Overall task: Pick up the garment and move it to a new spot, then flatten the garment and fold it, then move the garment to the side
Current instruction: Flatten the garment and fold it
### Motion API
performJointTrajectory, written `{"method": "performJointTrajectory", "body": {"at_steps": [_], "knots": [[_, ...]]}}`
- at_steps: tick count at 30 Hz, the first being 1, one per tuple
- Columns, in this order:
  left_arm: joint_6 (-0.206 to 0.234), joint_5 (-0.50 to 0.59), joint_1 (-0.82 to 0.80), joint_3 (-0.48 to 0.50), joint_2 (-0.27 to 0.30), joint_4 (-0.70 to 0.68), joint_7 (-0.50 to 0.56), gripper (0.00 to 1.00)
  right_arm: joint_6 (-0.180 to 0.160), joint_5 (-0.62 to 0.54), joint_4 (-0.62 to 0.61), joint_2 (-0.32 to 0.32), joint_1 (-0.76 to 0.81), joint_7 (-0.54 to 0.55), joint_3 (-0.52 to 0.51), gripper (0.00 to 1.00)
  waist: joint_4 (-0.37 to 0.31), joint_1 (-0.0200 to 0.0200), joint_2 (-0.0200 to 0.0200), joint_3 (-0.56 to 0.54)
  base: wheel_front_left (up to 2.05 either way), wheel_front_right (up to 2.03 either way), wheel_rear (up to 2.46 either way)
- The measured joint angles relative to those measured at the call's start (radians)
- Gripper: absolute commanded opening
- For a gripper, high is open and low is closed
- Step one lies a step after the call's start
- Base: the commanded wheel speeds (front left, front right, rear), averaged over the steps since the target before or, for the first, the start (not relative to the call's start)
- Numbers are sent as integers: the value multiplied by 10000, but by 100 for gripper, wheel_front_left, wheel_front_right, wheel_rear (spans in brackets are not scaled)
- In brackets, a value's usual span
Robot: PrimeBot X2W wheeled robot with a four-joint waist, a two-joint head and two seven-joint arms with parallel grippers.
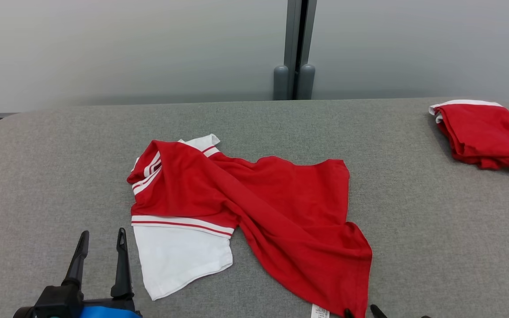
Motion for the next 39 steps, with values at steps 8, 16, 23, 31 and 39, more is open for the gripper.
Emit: {"method": "performJointTrajectory", "body": {"at_steps": [8,16,23,31,39], "knots": [[-15,0,-79,19,-8,27,0,100,0,405,671,27,-383,-92,454,0,-74,0,0,103,0,0,0],[-17,-2,-116,42,-13,69,0,100,6,589,709,-113,-799,-77,182,0,-225,0,1,149,0,0,0],[-21,-13,-123,-12,-15,136,0,100,4,523,-25,-1076,-965,-77,-1670,0,-328,1,0,204,0,0,0],[-54,-105,-181,-98,-17,245,0,100,2,853,-117,-1461,-651,-25,-2134,100,-307,0,0,234,0,0,0],[-54,-128,-181,-125,-19,268,0,100,2,439,-1292,-1298,-644,-52,-2485,100,-391,0,1,201,0,0,0]]}}
